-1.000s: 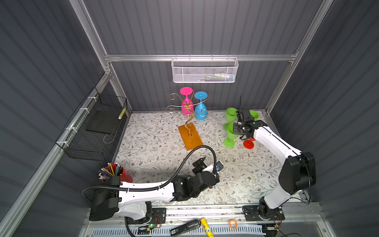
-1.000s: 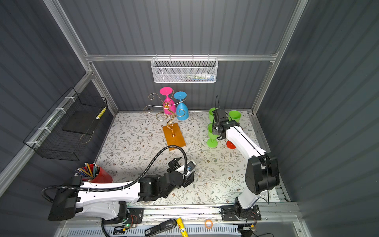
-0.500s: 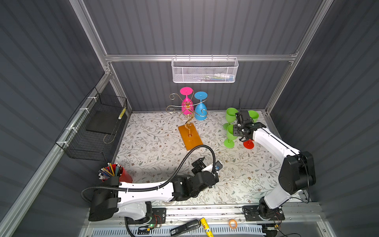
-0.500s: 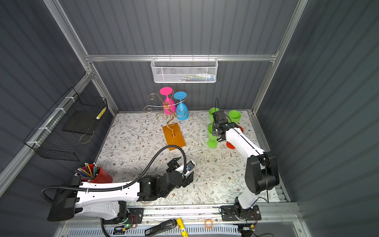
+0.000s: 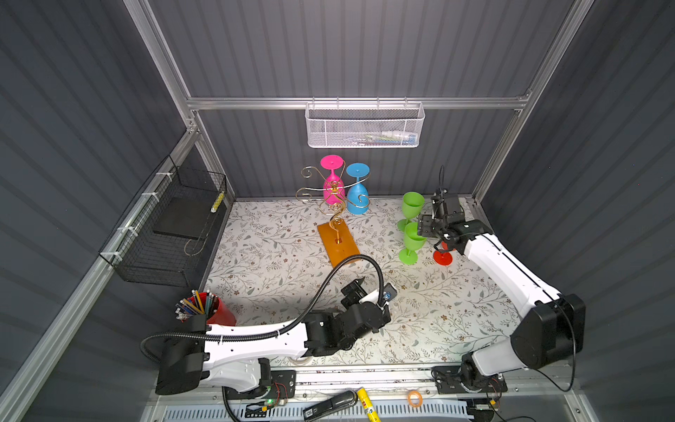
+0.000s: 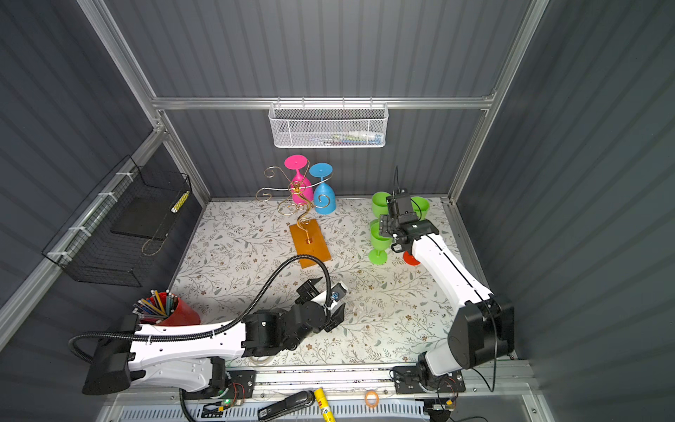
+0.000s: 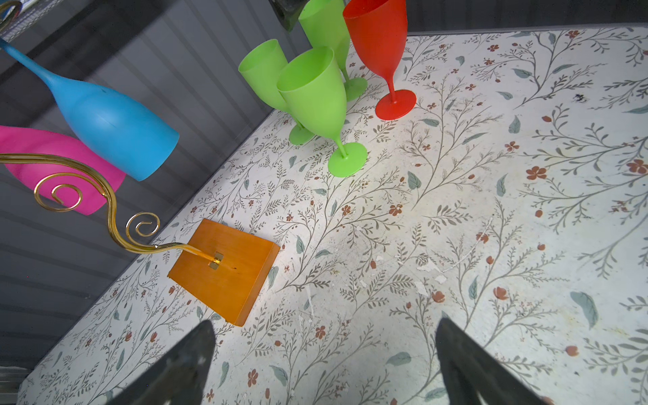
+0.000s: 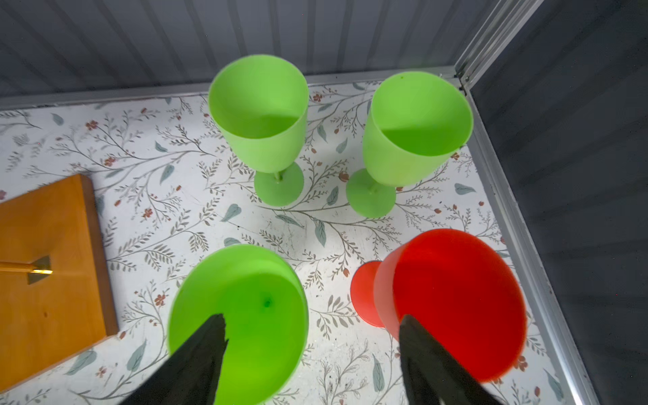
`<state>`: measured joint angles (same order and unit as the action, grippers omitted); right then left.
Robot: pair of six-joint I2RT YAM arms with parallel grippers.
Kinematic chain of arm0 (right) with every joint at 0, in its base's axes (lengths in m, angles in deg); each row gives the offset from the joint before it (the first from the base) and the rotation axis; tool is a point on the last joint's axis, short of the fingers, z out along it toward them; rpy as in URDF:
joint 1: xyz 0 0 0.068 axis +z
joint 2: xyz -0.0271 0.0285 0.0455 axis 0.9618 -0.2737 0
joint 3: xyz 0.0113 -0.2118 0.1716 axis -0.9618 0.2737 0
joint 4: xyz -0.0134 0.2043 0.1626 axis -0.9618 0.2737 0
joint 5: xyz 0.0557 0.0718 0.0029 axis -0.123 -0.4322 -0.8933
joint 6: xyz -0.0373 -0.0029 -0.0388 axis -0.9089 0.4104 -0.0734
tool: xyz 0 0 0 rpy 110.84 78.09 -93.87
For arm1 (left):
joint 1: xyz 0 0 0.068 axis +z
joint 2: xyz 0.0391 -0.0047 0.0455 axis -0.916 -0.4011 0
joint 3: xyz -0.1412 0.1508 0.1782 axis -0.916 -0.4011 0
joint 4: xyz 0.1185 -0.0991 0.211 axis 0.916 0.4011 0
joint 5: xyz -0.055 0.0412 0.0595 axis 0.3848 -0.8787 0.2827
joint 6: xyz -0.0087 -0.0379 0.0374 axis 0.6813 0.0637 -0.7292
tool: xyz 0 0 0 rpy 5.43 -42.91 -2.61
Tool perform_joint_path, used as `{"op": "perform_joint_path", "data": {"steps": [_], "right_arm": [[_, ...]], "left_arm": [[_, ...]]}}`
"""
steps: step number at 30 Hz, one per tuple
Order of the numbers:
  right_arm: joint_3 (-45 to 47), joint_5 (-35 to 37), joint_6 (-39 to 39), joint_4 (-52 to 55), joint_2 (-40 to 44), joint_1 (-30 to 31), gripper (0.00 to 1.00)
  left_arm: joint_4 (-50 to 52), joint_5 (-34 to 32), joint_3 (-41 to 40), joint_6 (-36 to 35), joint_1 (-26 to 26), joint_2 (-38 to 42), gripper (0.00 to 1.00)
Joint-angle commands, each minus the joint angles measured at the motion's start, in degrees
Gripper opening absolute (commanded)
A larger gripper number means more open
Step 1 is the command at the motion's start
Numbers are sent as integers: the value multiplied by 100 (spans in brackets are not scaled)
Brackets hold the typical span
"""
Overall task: Take the wine glass off the wine glass rack
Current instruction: Place the wine glass at the top-right of the table.
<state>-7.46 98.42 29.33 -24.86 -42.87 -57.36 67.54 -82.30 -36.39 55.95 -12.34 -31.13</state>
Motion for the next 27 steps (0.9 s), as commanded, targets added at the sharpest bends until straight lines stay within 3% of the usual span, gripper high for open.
{"op": "perform_joint_path", "data": {"steps": [1,5,12,15,21,27], "right_arm": [[195,-276,94,-175,354,3,81],[458,-635,82,-494,875,84,83],[877,-1314,-143,-1417,1500,624,86],[874,-1353,-312,-1622,1569,997,86],[1236,-1641,-403,-2252,1603,1597,86],[1803,-1380,-354,-2958,1356,2476,86]], "left_arm": [[447,-197,227,336,38,182,98],[1094,-513,212,922,225,348,98],[1984,-105,-76,2207,1344,852,98],[2231,164,-87,2554,1815,727,98],[2299,395,-211,3157,2233,297,98],[2223,1040,-504,3758,2780,100,98]]}}
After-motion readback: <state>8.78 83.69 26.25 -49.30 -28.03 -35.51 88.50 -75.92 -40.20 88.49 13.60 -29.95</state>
